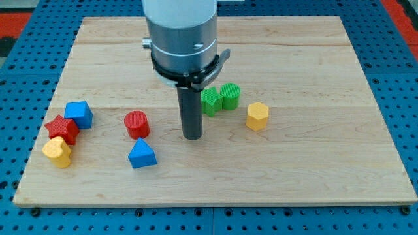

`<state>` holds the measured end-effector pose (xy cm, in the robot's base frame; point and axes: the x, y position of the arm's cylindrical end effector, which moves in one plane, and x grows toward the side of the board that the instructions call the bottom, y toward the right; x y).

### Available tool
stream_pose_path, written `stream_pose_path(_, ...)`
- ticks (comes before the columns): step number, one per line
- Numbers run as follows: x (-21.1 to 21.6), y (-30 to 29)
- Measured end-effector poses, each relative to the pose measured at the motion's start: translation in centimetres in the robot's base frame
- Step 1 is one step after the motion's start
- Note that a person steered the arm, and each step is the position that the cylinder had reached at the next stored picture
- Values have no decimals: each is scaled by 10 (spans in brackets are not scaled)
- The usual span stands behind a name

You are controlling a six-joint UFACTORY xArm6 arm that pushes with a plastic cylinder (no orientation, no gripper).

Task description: Point your arm parallel to the hexagon

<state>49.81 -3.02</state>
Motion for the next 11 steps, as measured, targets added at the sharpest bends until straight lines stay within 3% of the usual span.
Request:
stream_pose_path(1,-9,-37)
stream_pose_path(2,0,-122)
stream_pose_path(11,-13,-60)
